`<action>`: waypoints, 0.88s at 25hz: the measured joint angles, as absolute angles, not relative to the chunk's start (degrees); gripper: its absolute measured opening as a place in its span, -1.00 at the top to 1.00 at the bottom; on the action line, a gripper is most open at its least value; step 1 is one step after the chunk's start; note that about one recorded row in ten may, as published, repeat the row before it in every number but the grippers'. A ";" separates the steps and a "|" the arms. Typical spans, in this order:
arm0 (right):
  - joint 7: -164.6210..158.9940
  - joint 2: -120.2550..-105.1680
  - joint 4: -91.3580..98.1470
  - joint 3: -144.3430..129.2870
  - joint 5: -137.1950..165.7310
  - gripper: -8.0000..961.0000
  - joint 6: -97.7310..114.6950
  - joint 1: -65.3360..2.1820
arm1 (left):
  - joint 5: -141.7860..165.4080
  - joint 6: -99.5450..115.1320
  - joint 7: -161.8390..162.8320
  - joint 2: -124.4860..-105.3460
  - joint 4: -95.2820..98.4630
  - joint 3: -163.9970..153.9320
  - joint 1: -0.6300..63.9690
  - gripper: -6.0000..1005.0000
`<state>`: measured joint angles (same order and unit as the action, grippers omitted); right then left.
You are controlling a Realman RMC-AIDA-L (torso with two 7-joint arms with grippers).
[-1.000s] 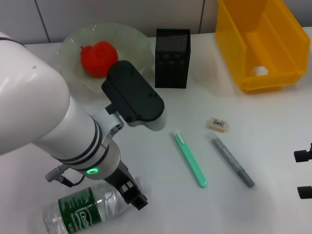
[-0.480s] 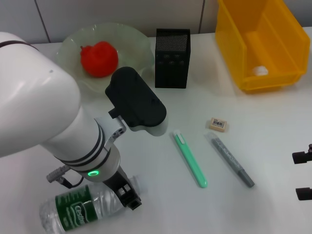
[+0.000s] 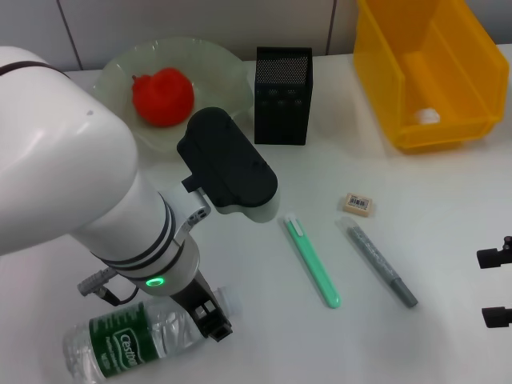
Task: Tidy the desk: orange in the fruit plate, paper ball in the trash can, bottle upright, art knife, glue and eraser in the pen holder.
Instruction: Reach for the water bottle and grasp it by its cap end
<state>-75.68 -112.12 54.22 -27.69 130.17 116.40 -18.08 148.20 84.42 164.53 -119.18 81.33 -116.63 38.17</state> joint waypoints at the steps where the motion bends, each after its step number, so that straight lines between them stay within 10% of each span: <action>1: -75.68 -112.14 54.22 -27.69 130.17 -0.73 116.36 -18.10 | 148.19 84.52 164.53 -119.18 81.39 -116.59 38.19 -0.20; 22: -76.05 -112.36 54.22 -27.21 129.94 -0.72 116.75 -18.31 | 150.99 85.83 164.32 -119.02 86.64 -114.47 36.07 0.38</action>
<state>-76.06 -112.36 54.22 -27.21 129.94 116.75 -18.31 150.99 85.83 164.32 -119.02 86.64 -114.47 36.07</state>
